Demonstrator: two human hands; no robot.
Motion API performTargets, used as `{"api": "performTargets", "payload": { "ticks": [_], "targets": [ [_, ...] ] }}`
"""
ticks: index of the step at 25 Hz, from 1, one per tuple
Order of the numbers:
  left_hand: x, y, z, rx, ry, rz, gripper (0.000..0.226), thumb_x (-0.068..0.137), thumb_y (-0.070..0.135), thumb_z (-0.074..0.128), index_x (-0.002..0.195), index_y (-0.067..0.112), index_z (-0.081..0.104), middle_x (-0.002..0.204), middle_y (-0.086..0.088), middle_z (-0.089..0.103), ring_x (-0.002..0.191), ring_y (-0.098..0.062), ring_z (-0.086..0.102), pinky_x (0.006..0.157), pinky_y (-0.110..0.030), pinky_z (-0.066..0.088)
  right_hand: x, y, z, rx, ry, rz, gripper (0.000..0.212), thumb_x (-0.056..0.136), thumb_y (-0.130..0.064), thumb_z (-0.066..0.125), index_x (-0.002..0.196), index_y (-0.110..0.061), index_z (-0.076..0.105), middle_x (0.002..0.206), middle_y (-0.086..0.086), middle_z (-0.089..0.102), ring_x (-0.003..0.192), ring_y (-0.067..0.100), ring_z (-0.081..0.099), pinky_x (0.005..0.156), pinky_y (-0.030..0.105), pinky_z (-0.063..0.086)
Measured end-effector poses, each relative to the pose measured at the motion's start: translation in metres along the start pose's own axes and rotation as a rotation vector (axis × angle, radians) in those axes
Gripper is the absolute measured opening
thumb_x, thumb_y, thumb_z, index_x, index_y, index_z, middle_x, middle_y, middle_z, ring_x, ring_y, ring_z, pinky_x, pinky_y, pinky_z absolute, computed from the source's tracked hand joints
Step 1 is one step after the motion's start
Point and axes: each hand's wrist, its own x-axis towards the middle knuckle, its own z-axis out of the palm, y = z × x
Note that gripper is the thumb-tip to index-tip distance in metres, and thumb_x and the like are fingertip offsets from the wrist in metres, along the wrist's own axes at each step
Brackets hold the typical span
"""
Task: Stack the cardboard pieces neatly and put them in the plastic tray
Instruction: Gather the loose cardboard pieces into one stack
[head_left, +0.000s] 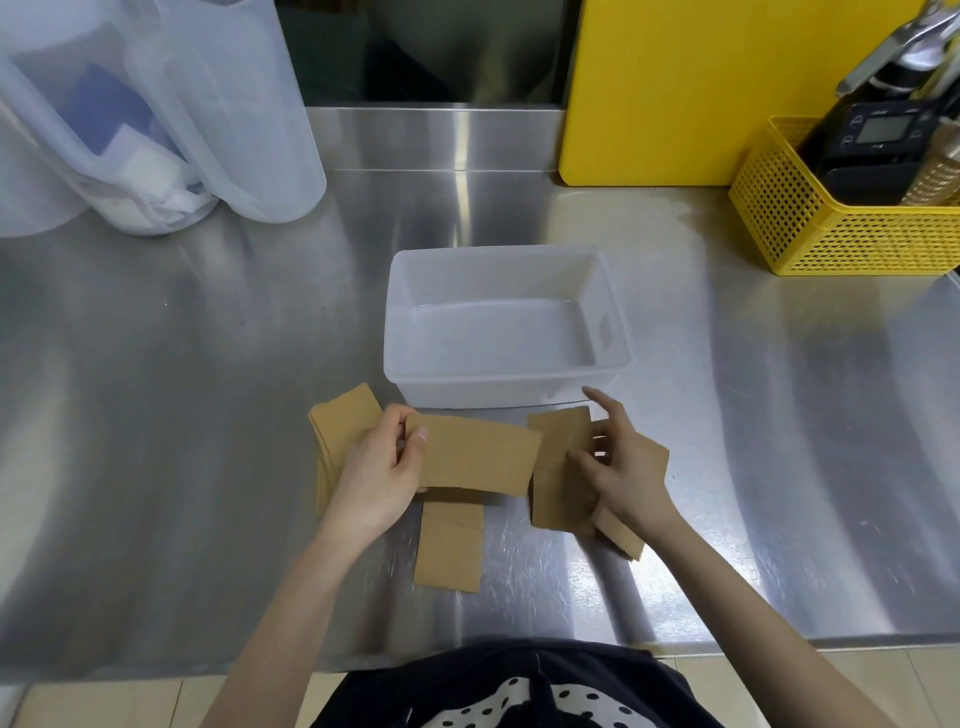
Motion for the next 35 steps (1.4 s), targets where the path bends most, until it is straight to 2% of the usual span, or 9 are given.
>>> {"api": "performTargets", "payload": {
  "ticks": [7, 12, 16, 20, 23, 27, 29, 33, 35],
  "targets": [
    [0.003, 0.0, -0.003, -0.084, -0.004, -0.016, 0.008, 0.092, 0.017, 0.037, 0.089, 0.015, 0.044, 0.09, -0.015, 0.05, 0.077, -0.028, 0.05, 0.049, -0.013, 0.054, 0.002, -0.026, -0.029, 0.272, 0.19, -0.047, 0.022, 0.085, -0.007, 0.055, 0.098, -0.023, 0.056, 0.08, -0.011, 0.06, 0.063, -0.01, 0.054, 0.06, 0.006, 0.044],
    [0.001, 0.005, 0.002, -0.116, -0.032, 0.008, 0.021, 0.092, 0.016, 0.038, 0.076, 0.029, 0.041, 0.078, -0.011, 0.045, 0.073, -0.027, 0.045, 0.049, -0.012, 0.053, 0.001, -0.059, -0.028, 0.109, -0.037, -0.187, 0.02, 0.085, -0.014, 0.056, 0.088, -0.033, 0.06, 0.082, -0.021, 0.061, 0.071, -0.005, 0.055, 0.066, 0.005, 0.041],
    [0.001, 0.005, 0.005, -0.15, -0.027, 0.016, 0.021, 0.092, 0.016, 0.037, 0.076, 0.029, 0.041, 0.073, -0.012, 0.043, 0.072, -0.029, 0.046, 0.049, -0.012, 0.053, 0.005, -0.078, -0.007, -0.2, -0.211, -0.362, 0.022, 0.086, -0.014, 0.055, 0.105, -0.015, 0.064, 0.084, -0.008, 0.055, 0.075, 0.001, 0.05, 0.069, -0.001, 0.034],
    [-0.002, 0.008, 0.009, -0.197, -0.043, 0.013, 0.017, 0.093, 0.019, 0.035, 0.081, 0.025, 0.044, 0.067, -0.009, 0.034, 0.065, -0.018, 0.041, 0.054, -0.015, 0.055, 0.01, -0.086, 0.009, -0.281, -0.24, -0.417, 0.029, 0.085, -0.013, 0.055, 0.114, -0.014, 0.062, 0.092, -0.001, 0.044, 0.08, 0.011, 0.046, 0.069, -0.004, 0.031],
    [-0.001, 0.008, 0.013, -0.231, -0.07, 0.008, 0.014, 0.093, 0.022, 0.036, 0.081, 0.026, 0.044, 0.061, 0.0, 0.028, 0.061, -0.012, 0.038, 0.054, -0.016, 0.056, 0.011, -0.088, 0.019, -0.279, -0.25, -0.403, 0.031, 0.085, -0.013, 0.056, 0.116, -0.013, 0.06, 0.095, -0.001, 0.041, 0.082, 0.011, 0.045, 0.07, 0.006, 0.031],
    [0.002, 0.0, 0.016, -0.258, -0.119, -0.001, 0.01, 0.089, 0.015, 0.045, 0.088, 0.025, 0.045, 0.086, -0.029, 0.056, 0.08, -0.024, 0.055, 0.057, -0.02, 0.057, 0.011, -0.09, 0.028, -0.269, -0.243, -0.383, 0.029, 0.084, -0.015, 0.057, 0.112, -0.011, 0.061, 0.095, 0.0, 0.041, 0.084, 0.01, 0.043, 0.074, 0.011, 0.028],
    [0.001, -0.001, 0.017, -0.263, -0.132, -0.012, 0.018, 0.088, 0.012, 0.047, 0.089, 0.03, 0.044, 0.103, -0.029, 0.06, 0.086, -0.026, 0.058, 0.058, -0.02, 0.057, 0.011, -0.087, 0.029, -0.262, -0.246, -0.368, 0.027, 0.083, -0.015, 0.058, 0.109, -0.011, 0.062, 0.095, 0.0, 0.042, 0.085, 0.012, 0.043, 0.074, 0.013, 0.028],
    [-0.002, 0.0, 0.019, -0.265, -0.147, 0.002, 0.018, 0.089, 0.011, 0.046, 0.101, 0.024, 0.044, 0.107, -0.021, 0.063, 0.096, -0.031, 0.061, 0.059, -0.021, 0.057, 0.01, -0.08, 0.027, -0.267, -0.241, -0.359, 0.025, 0.083, -0.019, 0.059, 0.106, -0.012, 0.063, 0.094, -0.001, 0.044, 0.091, 0.019, 0.05, 0.081, 0.022, 0.037],
    [-0.002, 0.001, 0.02, -0.256, -0.144, 0.002, 0.018, 0.089, 0.013, 0.046, 0.104, 0.022, 0.043, 0.107, -0.018, 0.064, 0.097, -0.03, 0.061, 0.059, -0.02, 0.057, 0.01, -0.074, 0.021, -0.247, -0.206, -0.341, 0.022, 0.085, -0.022, 0.057, 0.103, -0.013, 0.064, 0.092, -0.002, 0.046, 0.088, 0.016, 0.05, 0.076, 0.015, 0.035]
  ]
}}
